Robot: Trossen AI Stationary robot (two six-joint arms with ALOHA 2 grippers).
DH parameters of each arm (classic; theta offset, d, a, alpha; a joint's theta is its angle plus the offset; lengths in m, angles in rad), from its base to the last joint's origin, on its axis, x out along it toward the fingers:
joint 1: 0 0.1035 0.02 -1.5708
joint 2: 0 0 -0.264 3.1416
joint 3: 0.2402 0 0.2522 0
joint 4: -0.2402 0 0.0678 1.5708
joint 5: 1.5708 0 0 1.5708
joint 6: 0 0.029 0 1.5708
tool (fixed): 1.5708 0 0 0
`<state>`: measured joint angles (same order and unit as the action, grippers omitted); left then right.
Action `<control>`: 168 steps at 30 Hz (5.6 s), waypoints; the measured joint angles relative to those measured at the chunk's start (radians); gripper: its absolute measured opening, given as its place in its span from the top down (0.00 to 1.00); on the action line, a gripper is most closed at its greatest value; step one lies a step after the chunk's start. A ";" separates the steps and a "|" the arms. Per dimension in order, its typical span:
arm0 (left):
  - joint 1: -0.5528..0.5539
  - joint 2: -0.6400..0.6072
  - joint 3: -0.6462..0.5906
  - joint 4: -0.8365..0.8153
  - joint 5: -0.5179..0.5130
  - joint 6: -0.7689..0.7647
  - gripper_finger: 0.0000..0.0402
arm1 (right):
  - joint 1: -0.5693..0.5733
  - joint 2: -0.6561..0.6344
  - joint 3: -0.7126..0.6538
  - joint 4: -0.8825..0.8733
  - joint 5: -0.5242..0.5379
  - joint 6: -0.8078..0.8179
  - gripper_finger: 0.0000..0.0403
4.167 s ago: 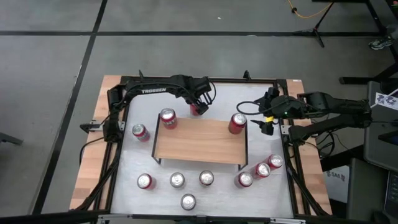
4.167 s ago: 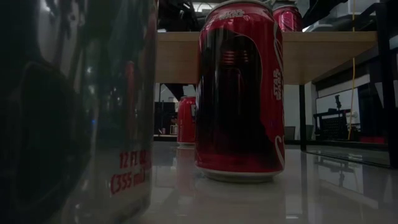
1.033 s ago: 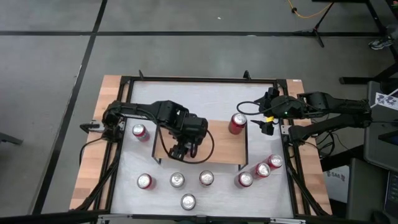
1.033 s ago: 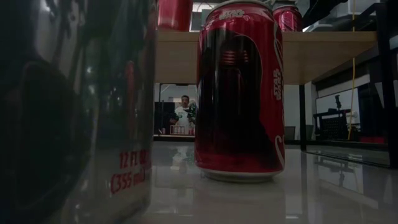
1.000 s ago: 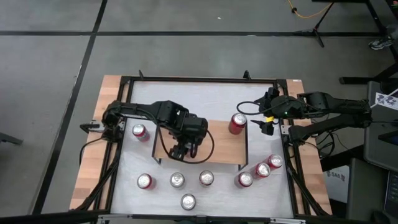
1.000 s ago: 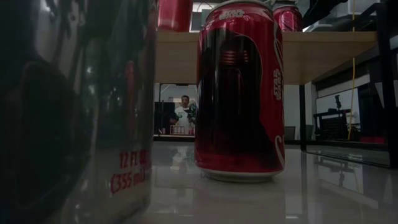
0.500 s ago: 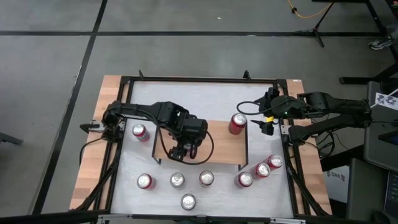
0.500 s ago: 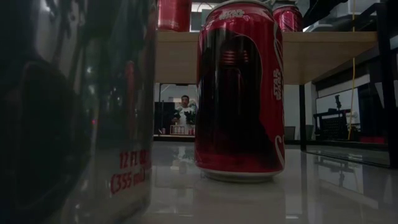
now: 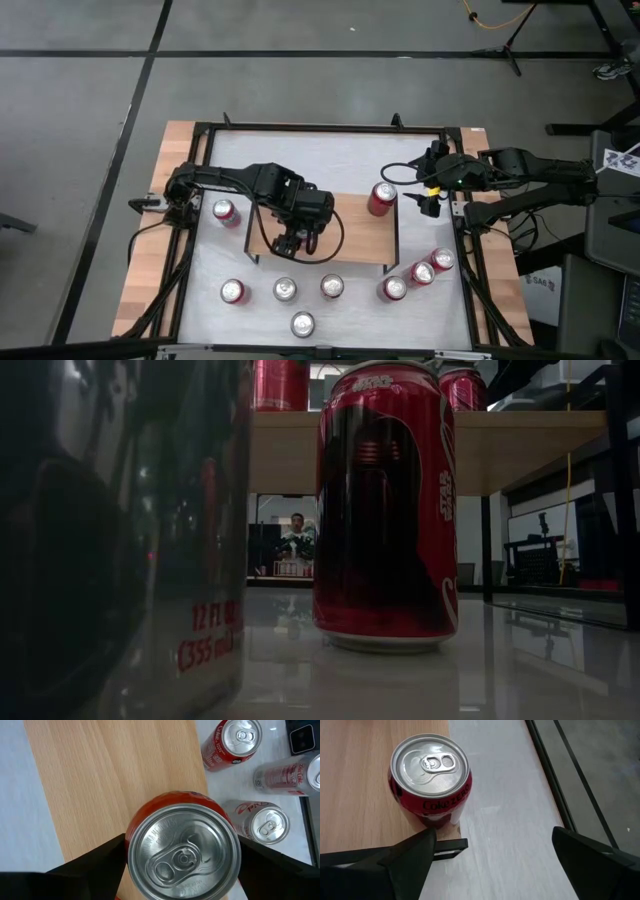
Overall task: Place canned beverage on shelf
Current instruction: Put the red soda can on the shelf
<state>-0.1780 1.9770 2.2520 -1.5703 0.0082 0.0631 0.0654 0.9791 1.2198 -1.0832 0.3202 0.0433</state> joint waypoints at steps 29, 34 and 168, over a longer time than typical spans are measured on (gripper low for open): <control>0.000 0.000 0.000 0.003 -0.021 -0.008 0.20 | 0.000 0.000 0.000 0.000 0.000 0.000 0.04; 0.000 0.000 0.002 0.003 -0.041 -0.007 0.20 | 0.000 0.000 0.000 0.000 0.000 0.000 0.04; 0.225 -0.035 -0.002 -0.004 -0.042 -0.241 0.30 | 0.000 0.000 0.000 -0.001 0.000 0.000 0.04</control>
<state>0.0475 1.9419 2.2505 -1.5741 -0.0342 -0.1783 0.0654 0.9791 1.2198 -1.0840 0.3202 0.0433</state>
